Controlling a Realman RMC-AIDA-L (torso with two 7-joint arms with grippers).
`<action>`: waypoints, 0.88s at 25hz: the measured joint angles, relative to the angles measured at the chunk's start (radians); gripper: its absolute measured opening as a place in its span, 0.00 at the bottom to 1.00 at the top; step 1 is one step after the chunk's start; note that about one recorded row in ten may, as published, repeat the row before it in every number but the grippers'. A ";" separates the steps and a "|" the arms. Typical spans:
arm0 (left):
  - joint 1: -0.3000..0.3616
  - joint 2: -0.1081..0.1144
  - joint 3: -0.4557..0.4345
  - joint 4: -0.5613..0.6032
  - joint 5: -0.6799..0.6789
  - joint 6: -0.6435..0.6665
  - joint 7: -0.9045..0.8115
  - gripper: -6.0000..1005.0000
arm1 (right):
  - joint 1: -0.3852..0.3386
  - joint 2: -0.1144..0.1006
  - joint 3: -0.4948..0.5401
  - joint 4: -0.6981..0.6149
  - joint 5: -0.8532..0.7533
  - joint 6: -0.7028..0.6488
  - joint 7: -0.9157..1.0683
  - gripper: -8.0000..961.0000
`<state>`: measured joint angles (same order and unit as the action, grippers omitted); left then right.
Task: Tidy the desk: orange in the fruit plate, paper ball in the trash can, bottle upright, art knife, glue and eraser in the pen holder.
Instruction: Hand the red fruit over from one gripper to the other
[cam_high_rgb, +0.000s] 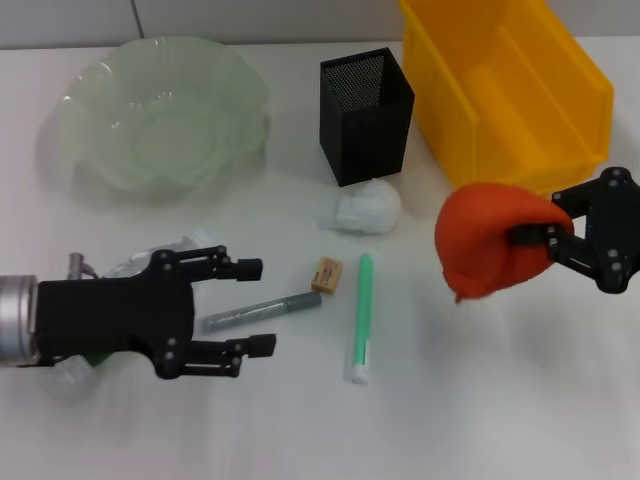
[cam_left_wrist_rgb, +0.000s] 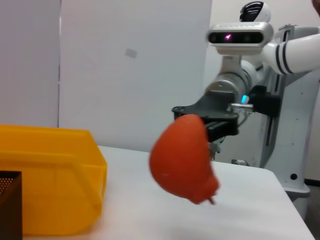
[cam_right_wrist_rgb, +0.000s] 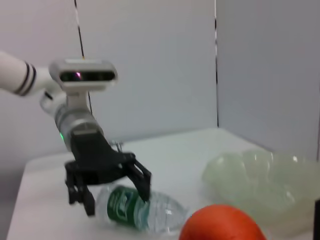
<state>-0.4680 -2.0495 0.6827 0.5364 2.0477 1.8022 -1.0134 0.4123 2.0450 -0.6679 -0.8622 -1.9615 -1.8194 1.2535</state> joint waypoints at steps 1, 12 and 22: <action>0.000 0.000 0.000 0.000 0.000 0.000 0.000 0.72 | -0.001 -0.002 0.002 0.023 0.013 -0.004 -0.019 0.05; -0.054 -0.020 0.000 -0.034 -0.007 -0.058 -0.013 0.72 | 0.011 0.004 0.003 0.151 0.034 -0.015 -0.129 0.06; -0.100 -0.022 0.001 -0.081 -0.035 -0.115 -0.010 0.71 | 0.037 0.028 0.004 0.198 0.037 0.008 -0.141 0.06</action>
<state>-0.5676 -2.0718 0.6839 0.4558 2.0125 1.6876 -1.0231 0.4497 2.0734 -0.6640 -0.6640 -1.9242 -1.8115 1.1126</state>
